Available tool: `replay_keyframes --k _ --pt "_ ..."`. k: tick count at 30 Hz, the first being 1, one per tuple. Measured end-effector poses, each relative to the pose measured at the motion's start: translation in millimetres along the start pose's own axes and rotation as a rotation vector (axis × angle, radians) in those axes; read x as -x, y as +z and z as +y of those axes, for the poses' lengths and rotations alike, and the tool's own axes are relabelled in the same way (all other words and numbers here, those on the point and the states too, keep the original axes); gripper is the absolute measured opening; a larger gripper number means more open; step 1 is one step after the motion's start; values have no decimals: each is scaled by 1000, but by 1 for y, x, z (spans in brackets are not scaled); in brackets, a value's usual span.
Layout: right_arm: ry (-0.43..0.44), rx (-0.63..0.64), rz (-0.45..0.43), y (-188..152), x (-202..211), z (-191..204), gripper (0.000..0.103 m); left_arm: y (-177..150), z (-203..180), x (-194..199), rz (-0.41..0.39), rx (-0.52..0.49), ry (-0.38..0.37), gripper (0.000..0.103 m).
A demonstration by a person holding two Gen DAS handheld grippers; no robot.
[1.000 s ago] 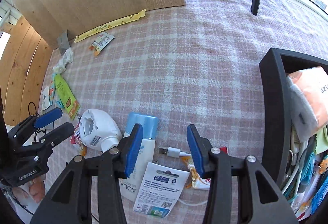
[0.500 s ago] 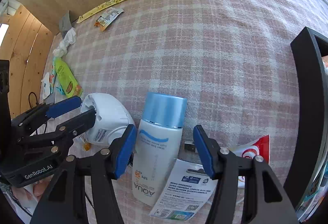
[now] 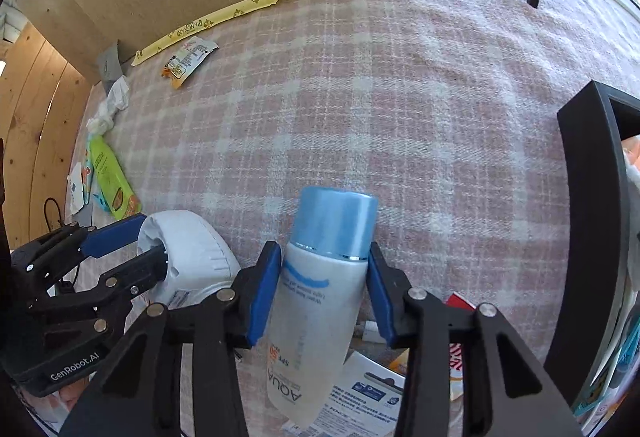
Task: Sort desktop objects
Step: 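Grasp the white round fan part with the left gripper while the right grasps the blue-capped bottle, then carry the fan part and bottle into the black tray and open both grippers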
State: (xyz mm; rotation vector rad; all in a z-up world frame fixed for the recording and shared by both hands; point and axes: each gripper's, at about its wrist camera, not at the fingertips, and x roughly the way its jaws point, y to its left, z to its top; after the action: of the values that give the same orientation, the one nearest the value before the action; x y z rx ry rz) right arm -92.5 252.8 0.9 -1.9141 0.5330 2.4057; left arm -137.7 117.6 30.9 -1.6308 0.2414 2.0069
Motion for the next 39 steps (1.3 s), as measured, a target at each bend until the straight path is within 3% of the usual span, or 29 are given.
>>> replay_keyframes --k 1,2,6,11,16,21,26,35,39 --pt "-9 21 -2 -1 0 2 43 1 0 0 -2 13 -20 36" --pt "-14 20 -8 -3 1 2 42 1 0 1 -4 23 -34 25" --pt "17 -27 -25 -7 7 -6 38 1 -2 4 -17 26 -8 20" --pt "50 -49 -65 -8 25 -10 34 1 7 10 -34 53 -12 18" --pt "44 -50 -88 4 27 -3 34 0 1 9 -41 13 4 18" --pt "90 -86 -104 4 38 -9 33 2 4 19 -81 58 -6 18" --pt "106 -95 -157 1 64 -18 32 8 -5 40 -132 35 -5 18" --pt "175 -201 -262 -5 124 -58 31 21 -62 75 -204 -76 -73 18" --pt "144 -256 -340 -12 165 -94 31 27 -109 81 -208 -172 -113 18"
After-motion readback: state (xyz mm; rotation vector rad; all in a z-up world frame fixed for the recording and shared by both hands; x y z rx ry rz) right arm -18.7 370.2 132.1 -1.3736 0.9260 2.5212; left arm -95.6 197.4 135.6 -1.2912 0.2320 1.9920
